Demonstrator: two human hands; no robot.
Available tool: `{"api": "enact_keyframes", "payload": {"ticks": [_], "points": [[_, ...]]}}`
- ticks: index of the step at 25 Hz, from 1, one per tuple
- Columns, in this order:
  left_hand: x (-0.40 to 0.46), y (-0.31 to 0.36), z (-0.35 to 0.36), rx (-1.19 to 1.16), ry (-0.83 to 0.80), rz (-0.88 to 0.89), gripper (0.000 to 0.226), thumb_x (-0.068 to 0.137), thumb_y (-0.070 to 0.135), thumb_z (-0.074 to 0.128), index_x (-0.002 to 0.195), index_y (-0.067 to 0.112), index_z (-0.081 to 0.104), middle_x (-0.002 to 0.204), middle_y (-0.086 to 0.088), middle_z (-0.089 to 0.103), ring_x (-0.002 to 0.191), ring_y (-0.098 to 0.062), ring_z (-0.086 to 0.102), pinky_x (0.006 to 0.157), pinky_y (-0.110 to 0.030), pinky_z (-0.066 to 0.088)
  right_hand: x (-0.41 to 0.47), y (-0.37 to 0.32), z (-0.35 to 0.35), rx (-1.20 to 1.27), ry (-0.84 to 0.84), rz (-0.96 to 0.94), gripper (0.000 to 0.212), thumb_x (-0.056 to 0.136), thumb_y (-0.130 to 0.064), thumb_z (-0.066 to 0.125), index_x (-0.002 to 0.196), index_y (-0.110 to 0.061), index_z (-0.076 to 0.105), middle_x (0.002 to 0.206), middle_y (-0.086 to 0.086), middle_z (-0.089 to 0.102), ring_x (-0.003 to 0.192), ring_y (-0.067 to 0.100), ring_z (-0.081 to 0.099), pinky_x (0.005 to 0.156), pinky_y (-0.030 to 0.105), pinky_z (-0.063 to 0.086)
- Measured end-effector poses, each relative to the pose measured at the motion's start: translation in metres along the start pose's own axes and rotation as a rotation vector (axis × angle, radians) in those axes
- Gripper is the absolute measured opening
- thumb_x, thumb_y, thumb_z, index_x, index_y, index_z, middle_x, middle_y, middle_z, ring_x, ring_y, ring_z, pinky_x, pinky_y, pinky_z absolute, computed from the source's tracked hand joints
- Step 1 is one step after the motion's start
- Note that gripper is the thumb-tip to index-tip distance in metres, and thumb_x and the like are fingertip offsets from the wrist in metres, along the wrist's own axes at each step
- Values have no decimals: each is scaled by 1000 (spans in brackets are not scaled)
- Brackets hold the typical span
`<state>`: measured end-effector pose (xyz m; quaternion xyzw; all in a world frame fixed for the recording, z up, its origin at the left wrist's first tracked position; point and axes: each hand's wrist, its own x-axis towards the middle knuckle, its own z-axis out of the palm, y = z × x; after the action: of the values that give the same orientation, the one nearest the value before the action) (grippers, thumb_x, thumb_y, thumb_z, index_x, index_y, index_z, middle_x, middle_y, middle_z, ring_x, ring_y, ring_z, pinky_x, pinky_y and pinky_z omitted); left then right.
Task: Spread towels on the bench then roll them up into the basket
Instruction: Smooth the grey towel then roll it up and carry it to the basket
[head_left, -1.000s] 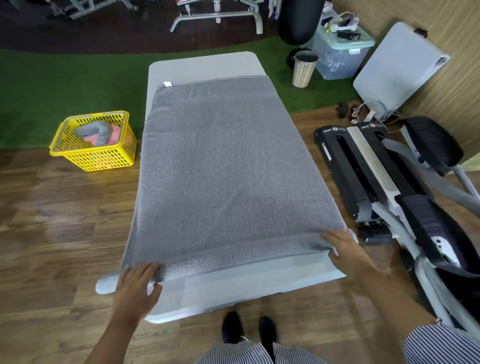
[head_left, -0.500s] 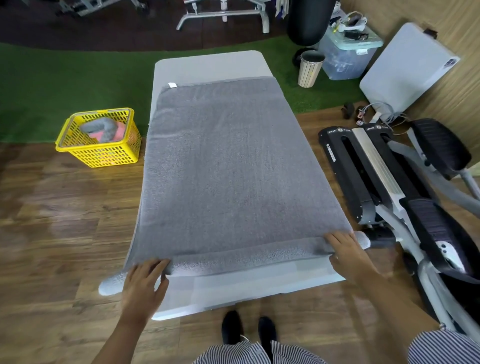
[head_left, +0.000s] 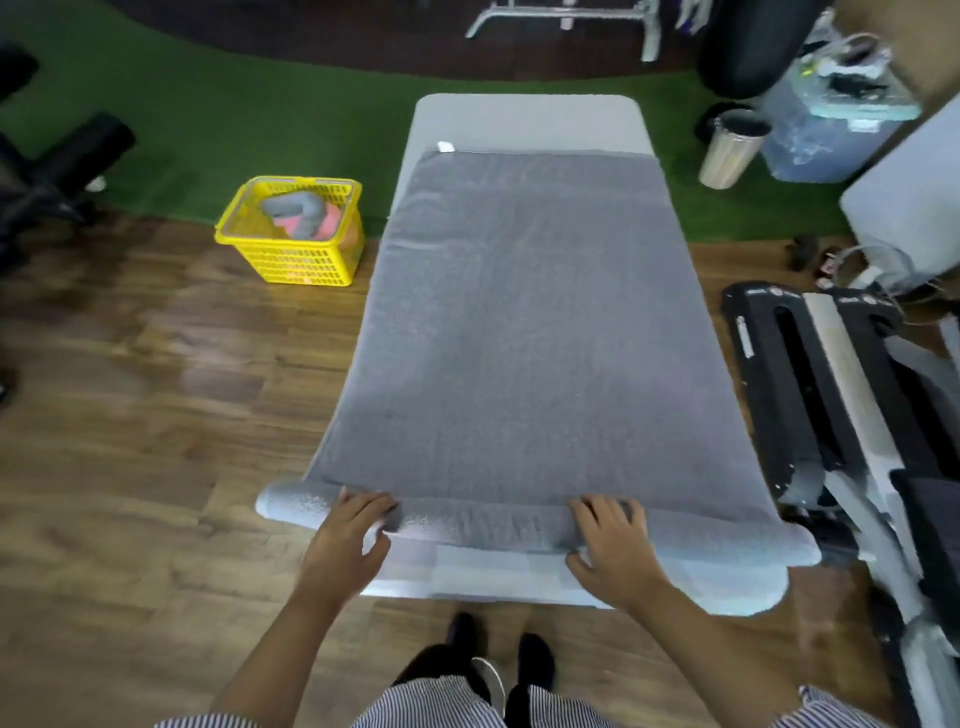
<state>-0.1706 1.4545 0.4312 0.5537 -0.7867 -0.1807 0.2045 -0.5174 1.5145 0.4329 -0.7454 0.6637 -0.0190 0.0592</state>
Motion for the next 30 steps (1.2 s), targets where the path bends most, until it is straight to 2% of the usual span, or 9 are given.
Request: {"api": "enact_keyframes", "payload": {"ticks": [4,7,9,12,14,19,22,27,30], "points": [[-6,-7,-15,-39,-16,-5,40,76,34,53,112,25,67,110,20,61,102,2,57,92,-16,44,40,-75,7,70,0,-255,54,58,-44,57,103,-15,60,93,2,64,80,21,62,70,30,51],[8,-40,-34,-30,102,-56,30,79,32,53,101,21,71,99,13,67,86,-6,64,75,-21,51,75,-137,11,123,-11,-385,51,62,-50,47,102,-17,51,91,-2,63,79,16,61,70,26,47],[26,-66,-48,-59,142,-420,30,83,29,54,106,14,68,108,0,66,89,-20,65,78,-33,52,92,-165,15,123,-58,-449,49,66,-51,43,101,-19,51,91,-4,63,79,14,60,73,25,42],[59,-100,-60,-405,-217,-1208,35,88,28,60,112,3,61,119,-14,60,99,-30,55,87,-38,47,105,-180,17,147,-119,-502,47,69,-49,40,100,-21,60,92,-7,66,80,10,63,70,18,50],[67,-107,-57,-600,-383,-1351,33,84,25,67,106,1,60,107,-15,62,89,-30,57,74,-36,50,105,-177,16,164,-131,-545,44,67,-48,40,100,-24,55,91,-10,64,78,7,61,69,15,49],[63,-116,-59,-637,-429,-1455,11,80,16,61,74,8,56,68,-7,48,61,-21,42,55,-26,33,101,-171,11,134,-115,-555,41,59,-48,41,95,-28,43,85,-15,60,72,3,57,64,12,45],[55,-133,-69,-686,-254,-1468,19,81,7,51,62,9,49,52,-6,42,49,-17,31,52,-23,21,103,-162,3,190,-128,-507,38,61,-47,44,93,-27,45,79,-12,59,65,5,57,55,15,44],[45,-119,-74,-778,-68,-1312,20,89,7,62,73,17,55,40,1,43,36,-12,36,48,-19,27,109,-163,4,165,-223,-558,43,60,-50,61,90,-26,42,77,-8,58,63,10,58,53,18,45],[47,-109,-79,-841,-59,-1237,16,90,9,61,80,20,55,44,2,43,36,-11,36,46,-18,30,115,-177,0,163,-299,-531,51,71,-56,55,106,-20,47,97,-3,60,86,17,59,77,27,49]]}}
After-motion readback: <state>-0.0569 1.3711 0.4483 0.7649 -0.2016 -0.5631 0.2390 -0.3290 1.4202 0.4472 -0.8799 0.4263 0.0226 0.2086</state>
